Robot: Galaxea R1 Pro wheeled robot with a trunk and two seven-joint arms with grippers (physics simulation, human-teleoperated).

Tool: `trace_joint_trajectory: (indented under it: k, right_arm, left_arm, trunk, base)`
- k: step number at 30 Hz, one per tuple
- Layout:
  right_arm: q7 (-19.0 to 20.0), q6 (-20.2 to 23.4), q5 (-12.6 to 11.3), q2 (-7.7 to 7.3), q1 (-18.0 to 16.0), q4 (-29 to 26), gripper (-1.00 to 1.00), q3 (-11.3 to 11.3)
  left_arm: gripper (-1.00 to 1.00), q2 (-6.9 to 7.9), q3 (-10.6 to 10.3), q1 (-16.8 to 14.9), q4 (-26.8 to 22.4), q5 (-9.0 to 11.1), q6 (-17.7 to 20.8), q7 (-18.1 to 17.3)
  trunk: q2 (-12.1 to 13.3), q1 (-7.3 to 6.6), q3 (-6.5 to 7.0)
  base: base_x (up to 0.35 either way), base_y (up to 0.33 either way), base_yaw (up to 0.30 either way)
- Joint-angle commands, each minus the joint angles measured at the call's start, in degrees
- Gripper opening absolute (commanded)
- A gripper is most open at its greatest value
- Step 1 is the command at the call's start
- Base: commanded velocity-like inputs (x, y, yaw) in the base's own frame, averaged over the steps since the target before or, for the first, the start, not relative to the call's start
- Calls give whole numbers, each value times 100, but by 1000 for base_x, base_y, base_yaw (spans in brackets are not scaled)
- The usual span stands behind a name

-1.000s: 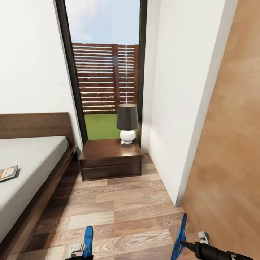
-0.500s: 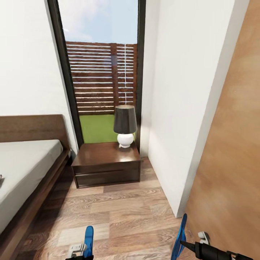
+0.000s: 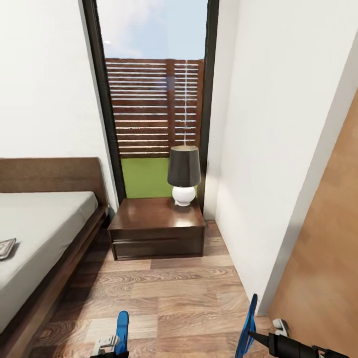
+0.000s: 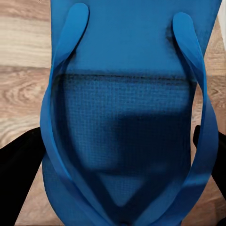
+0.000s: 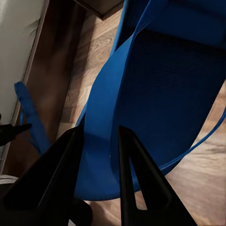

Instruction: In the bedroom, move the book from the bed onto either nightstand, and place the two sandals side by side next to the bed.

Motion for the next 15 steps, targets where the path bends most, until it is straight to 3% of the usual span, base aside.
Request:
trace_joint_trajectory:
  k: [1,11,15]
  right_arm:
    - [38,29,-62,2,-6,14,-100,43]
    - [46,29,-58,2,-6,14,-100,43]
    - [39,29,-58,2,-6,14,-100,43]
  left_arm:
    - [-100,2,37,-5,6,-61,-42,-5]
    - [-100,2,37,-5,6,-59,-40,-5]
    - [-100,2,37,-5,6,-58,-40,-8]
  trunk:
    - [-3,0,-6]
    - [-3,0,-6]
    - [-3,0,-6]
  base:
    - [146,-121,85]
    - [241,-164,14]
    - [278,-48,0]
